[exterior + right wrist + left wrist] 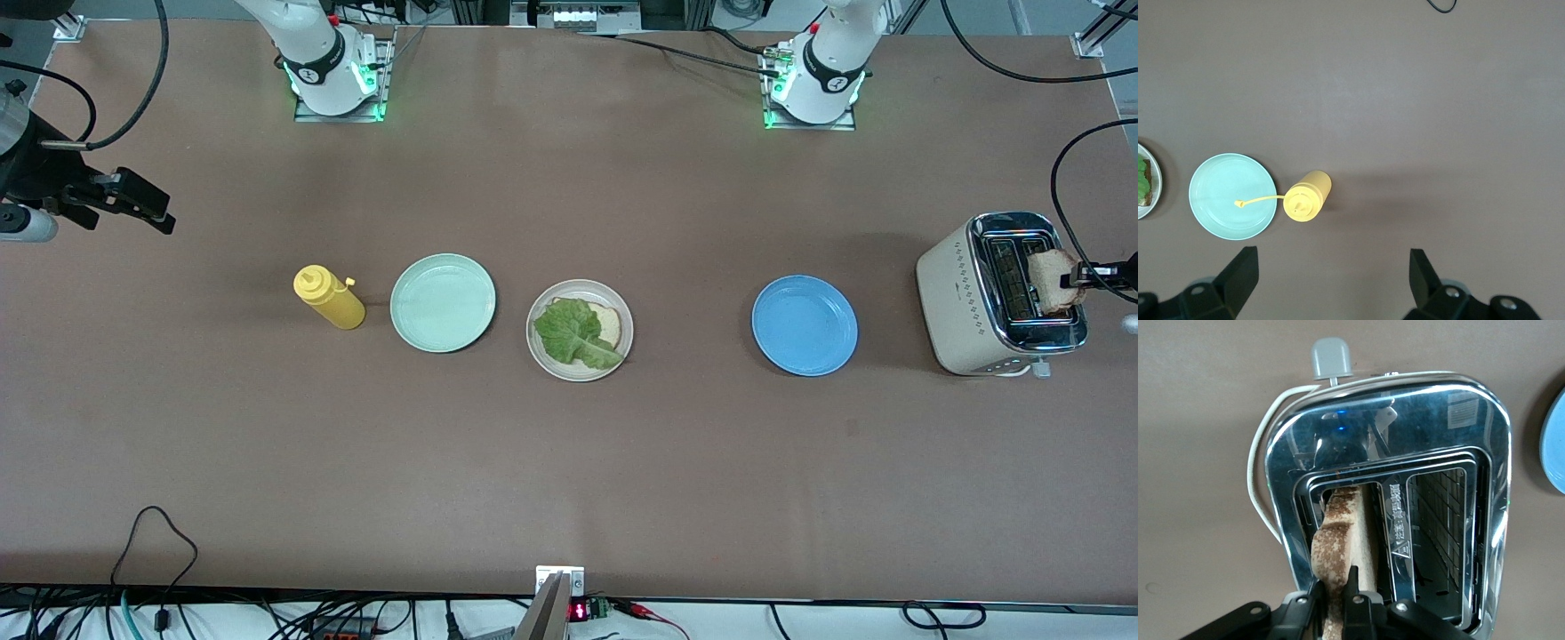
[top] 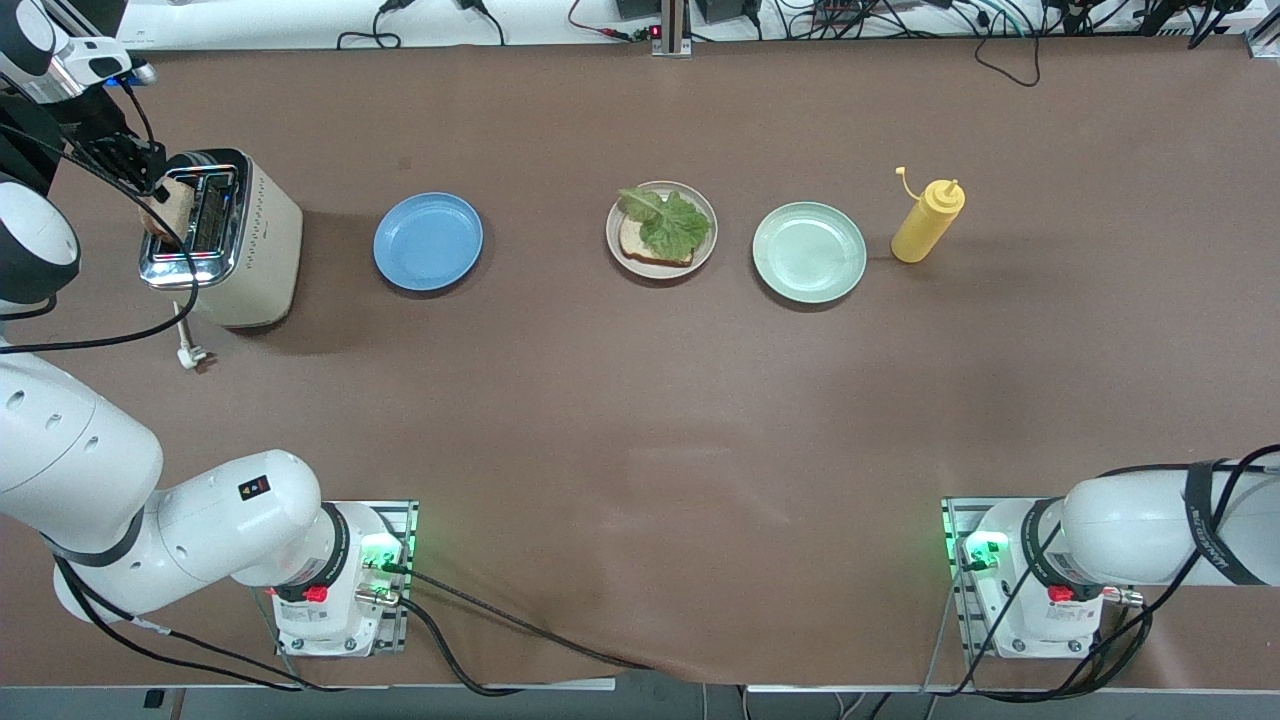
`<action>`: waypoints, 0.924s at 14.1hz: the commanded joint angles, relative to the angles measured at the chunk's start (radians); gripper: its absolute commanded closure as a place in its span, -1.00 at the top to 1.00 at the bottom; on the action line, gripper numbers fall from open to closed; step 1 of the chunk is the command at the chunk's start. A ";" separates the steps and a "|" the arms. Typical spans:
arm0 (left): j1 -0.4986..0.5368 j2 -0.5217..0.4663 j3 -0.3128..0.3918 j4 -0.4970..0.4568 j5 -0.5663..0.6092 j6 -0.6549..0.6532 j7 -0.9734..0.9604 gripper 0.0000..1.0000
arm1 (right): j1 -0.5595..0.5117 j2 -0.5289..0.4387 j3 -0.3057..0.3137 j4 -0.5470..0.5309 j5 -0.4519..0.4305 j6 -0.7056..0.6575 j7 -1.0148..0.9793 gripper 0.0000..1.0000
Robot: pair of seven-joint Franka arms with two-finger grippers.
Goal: Make sandwich in beige plate with both arms
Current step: 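Grasp the toast slice with the left gripper and lift it out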
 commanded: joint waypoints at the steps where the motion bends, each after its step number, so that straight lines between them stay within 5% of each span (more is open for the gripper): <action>1: 0.012 -0.025 -0.009 0.014 -0.013 -0.065 0.009 -0.99 | -0.014 0.008 0.009 0.019 0.005 0.000 0.001 1.00; 7: 0.001 -0.053 -0.066 0.236 -0.010 -0.369 0.018 -0.99 | -0.014 0.008 0.008 0.019 0.005 0.001 0.004 1.00; 10: -0.002 -0.052 -0.178 0.314 -0.005 -0.479 0.004 -0.99 | -0.014 0.008 0.008 0.019 0.005 0.007 0.006 1.00; 13: -0.039 -0.049 -0.374 0.315 -0.002 -0.515 0.004 -0.99 | -0.014 0.014 0.009 0.019 0.006 0.011 0.007 1.00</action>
